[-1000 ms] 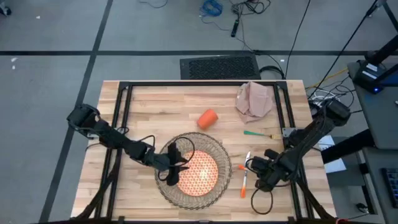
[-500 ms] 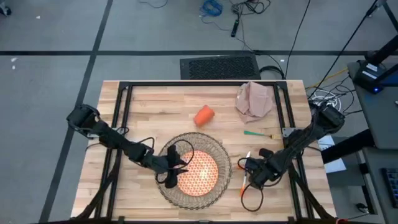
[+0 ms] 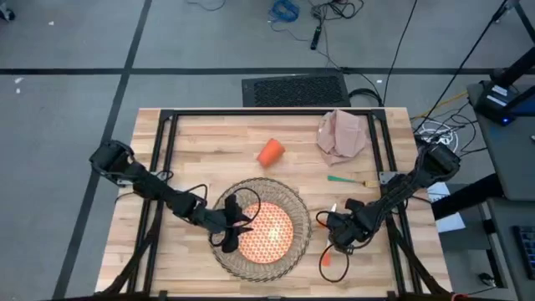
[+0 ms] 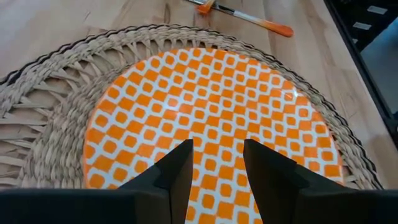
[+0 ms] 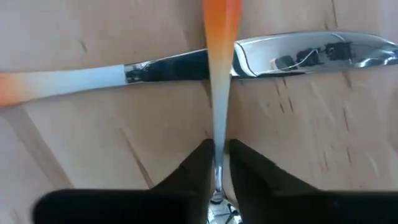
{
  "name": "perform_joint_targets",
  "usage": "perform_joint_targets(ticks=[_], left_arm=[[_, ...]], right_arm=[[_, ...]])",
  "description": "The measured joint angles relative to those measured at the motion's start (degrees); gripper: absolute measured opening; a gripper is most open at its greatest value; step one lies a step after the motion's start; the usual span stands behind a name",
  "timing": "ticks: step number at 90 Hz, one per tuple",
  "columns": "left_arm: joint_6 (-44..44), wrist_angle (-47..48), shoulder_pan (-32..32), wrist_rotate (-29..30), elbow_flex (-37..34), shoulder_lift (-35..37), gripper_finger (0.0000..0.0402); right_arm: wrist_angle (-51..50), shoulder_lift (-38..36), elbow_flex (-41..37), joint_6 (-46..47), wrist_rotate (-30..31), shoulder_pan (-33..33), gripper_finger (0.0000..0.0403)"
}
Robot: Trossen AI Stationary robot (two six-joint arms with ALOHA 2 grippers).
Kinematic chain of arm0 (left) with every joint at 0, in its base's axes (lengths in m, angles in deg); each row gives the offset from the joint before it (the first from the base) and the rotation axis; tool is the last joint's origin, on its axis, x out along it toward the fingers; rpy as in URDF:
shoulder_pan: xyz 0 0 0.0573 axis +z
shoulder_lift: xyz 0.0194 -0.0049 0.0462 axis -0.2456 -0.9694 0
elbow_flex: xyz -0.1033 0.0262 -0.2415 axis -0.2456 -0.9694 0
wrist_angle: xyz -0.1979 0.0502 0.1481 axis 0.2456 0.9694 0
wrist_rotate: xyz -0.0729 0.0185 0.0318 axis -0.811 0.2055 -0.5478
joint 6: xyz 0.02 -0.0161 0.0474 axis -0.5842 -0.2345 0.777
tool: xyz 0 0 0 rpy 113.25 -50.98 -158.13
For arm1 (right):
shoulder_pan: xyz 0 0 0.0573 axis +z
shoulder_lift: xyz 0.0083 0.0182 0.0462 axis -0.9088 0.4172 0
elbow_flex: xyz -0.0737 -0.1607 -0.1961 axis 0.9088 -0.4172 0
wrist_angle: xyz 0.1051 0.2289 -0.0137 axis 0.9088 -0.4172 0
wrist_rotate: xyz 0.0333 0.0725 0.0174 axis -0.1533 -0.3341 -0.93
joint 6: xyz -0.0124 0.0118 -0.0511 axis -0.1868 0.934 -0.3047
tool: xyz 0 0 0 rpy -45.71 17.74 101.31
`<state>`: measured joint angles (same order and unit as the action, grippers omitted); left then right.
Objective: Set table place
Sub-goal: Put the orange spoon to the right of the orange knife
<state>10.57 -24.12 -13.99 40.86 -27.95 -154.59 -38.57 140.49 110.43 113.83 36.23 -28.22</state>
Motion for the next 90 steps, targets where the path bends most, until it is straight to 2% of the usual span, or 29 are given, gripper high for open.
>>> perform_joint_targets(ticks=[22,46,63,90], left_arm=[[-0.04,0.0,-0.04,0.04,0.0,0.0,0.0128],[-0.04,-0.02,0.0,0.49,0.0,0.0,0.0128],[-0.07,-0.07,0.0,0.92,0.0,0.0,0.0128],[-0.48,-0.01,-0.05,0.92,0.0,0.0,0.0128]], right_arm=[[-0.91,-0.53,0.23,-0.48,0.5,0.09,0.0002],[-11.49,-0.44,6.76,-3.84,3.41,0.52,0.0001],[-13.86,-0.46,9.55,-8.78,3.87,0.61,0.0],[-18.3,-0.48,12.35,-18.26,5.41,4.56,0.0]])
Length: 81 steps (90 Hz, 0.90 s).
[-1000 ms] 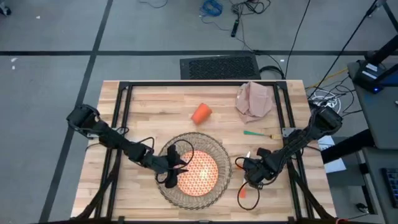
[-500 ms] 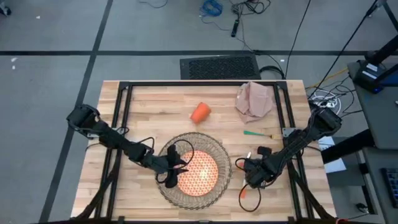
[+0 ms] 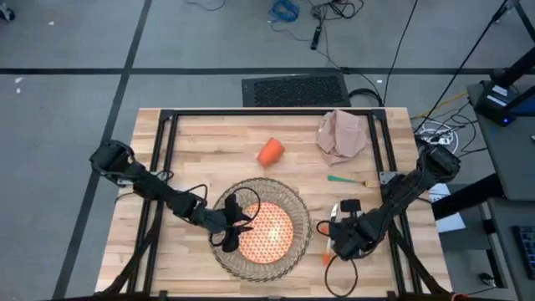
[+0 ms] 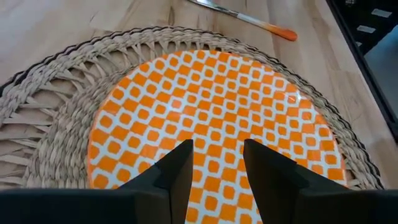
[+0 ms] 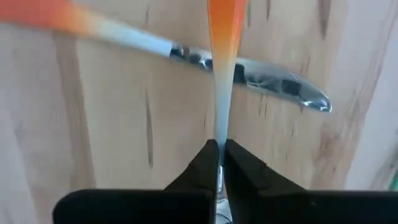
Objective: Set table place
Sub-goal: Put the orange spoon to the right of the orange knife
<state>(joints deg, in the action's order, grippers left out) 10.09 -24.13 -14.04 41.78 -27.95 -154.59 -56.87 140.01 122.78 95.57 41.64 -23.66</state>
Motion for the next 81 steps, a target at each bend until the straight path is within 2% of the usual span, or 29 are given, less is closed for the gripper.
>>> perform_joint_targets(ticks=[25,47,81], left_arm=[[0.45,0.01,0.01,0.63,0.0,0.0,0.0128],[0.45,-0.01,0.1,1.36,0.0,0.0,0.0128],[-0.19,-0.01,0.1,1.79,0.0,0.0,0.0128]], right_arm=[[-4.51,-0.04,1.87,-11.04,-0.5,5.41,0.0],[-4.36,0.16,2.2,-16.15,-0.48,6.09,0.0],[-4.09,10.36,8.42,-36.58,-0.35,4.42,0.0]])
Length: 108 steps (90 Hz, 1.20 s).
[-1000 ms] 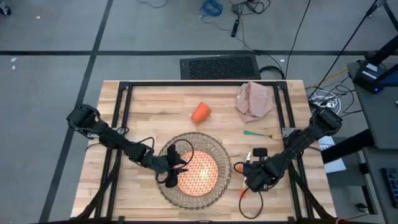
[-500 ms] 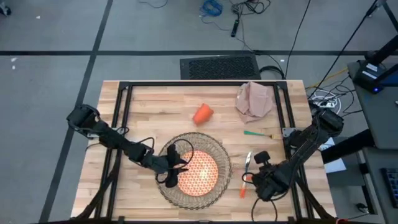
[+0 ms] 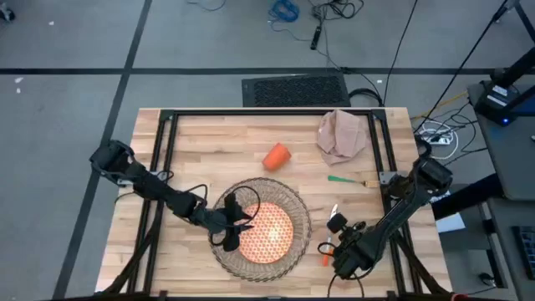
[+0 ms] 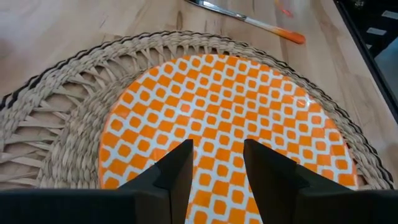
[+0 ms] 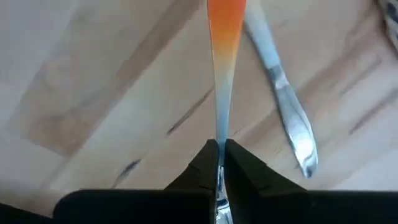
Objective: Set table place
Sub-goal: Put the orange spoon to the right of the orange knife
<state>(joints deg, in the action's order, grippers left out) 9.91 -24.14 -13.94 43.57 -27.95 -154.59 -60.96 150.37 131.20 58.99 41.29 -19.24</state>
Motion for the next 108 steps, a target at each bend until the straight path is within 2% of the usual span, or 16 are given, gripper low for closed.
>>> perform_joint_targets(ticks=[26,60,85,108], left_arm=[[-2.24,0.02,0.0,0.18,0.0,0.0,0.0128],[-2.14,0.07,0.0,1.01,0.0,0.0,0.0128],[-1.94,0.09,0.01,1.01,0.0,0.0,0.0128],[-1.95,0.09,-0.09,1.03,0.0,0.0,0.0128]], right_arm=[[-4.09,-0.53,-0.31,-9.06,0.41,-0.13,0.0],[-2.05,-0.56,-0.33,-15.04,-1.25,-0.55,0.0],[-1.06,-0.56,-0.44,-15.13,-1.93,-1.59,0.0005],[1.76,-0.59,-3.96,-15.06,-6.38,-2.32,0.0014]])
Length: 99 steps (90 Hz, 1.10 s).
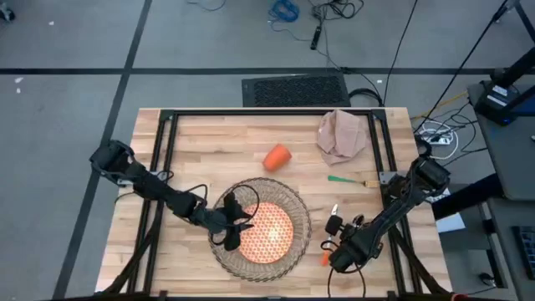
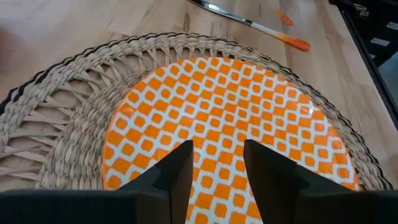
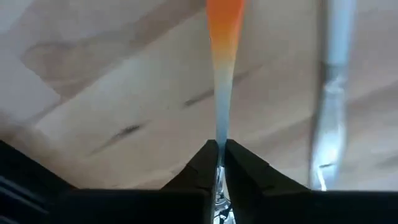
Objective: Set table place
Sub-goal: Put the orange spoon to the right of the orange knife
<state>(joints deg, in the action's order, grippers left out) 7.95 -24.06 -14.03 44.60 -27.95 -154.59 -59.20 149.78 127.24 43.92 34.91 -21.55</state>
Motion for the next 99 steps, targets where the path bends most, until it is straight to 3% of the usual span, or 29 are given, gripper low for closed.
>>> perform_joint_targets(ticks=[55,82,99], left_arm=[[-0.36,-0.05,0.0,0.0,0.0,0.0,0.0128],[-0.42,-0.07,-0.02,0.0,0.0,0.0,0.0128],[-0.25,-0.08,-0.02,0.0,0.0,0.0,0.0128]], right_arm=[[2.55,0.0,-2.47,5.38,-4.34,-1.36,0.0018],[1.55,0.0,-2.47,8.37,-5.39,-1.36,0.0091],[0.2,-0.19,-1.39,17.1,-1.89,-1.72,0.011]])
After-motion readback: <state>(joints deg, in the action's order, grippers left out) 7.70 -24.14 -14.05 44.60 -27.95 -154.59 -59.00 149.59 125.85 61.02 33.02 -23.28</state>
